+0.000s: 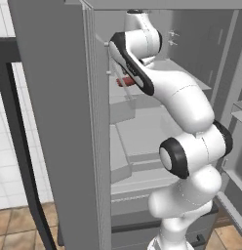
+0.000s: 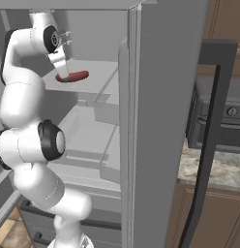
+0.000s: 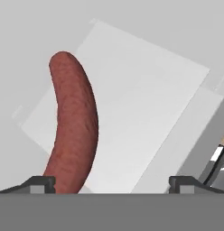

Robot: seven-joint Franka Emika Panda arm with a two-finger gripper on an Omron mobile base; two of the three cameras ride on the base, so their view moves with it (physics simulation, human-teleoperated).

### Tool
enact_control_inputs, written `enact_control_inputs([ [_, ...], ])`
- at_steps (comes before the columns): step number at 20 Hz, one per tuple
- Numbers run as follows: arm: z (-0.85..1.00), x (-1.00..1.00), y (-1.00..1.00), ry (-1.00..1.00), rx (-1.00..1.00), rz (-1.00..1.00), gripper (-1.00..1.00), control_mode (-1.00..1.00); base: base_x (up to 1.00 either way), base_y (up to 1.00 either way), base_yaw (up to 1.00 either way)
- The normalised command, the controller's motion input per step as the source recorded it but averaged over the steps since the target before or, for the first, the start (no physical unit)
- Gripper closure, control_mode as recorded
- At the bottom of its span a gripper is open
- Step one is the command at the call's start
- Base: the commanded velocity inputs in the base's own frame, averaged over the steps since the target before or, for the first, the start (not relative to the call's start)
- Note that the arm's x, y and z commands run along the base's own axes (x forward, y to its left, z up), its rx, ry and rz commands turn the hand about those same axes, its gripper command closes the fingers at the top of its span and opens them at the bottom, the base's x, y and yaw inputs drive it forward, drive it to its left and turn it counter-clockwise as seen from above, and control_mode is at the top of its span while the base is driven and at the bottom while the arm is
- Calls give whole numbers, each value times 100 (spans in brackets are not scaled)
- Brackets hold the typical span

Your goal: Move the hot dog bun to the plate on the dining table and place the condiment next to that plate. Then navigate to the fridge and take the sausage and place it on the plate as well.

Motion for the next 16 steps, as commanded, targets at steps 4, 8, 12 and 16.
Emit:
enact_control_inputs([
  [4,-7,22,0,0,1,-2,-100,-100,0,0,0],
  [8,-14,20,0,-6,0,0,-100,-100,0,0,0],
  [12,-9,26,0,-8,0,0,-100,-100,0,0,0],
  [16,-2,30,0,-3,0,0,-100,-100,0,0,0],
])
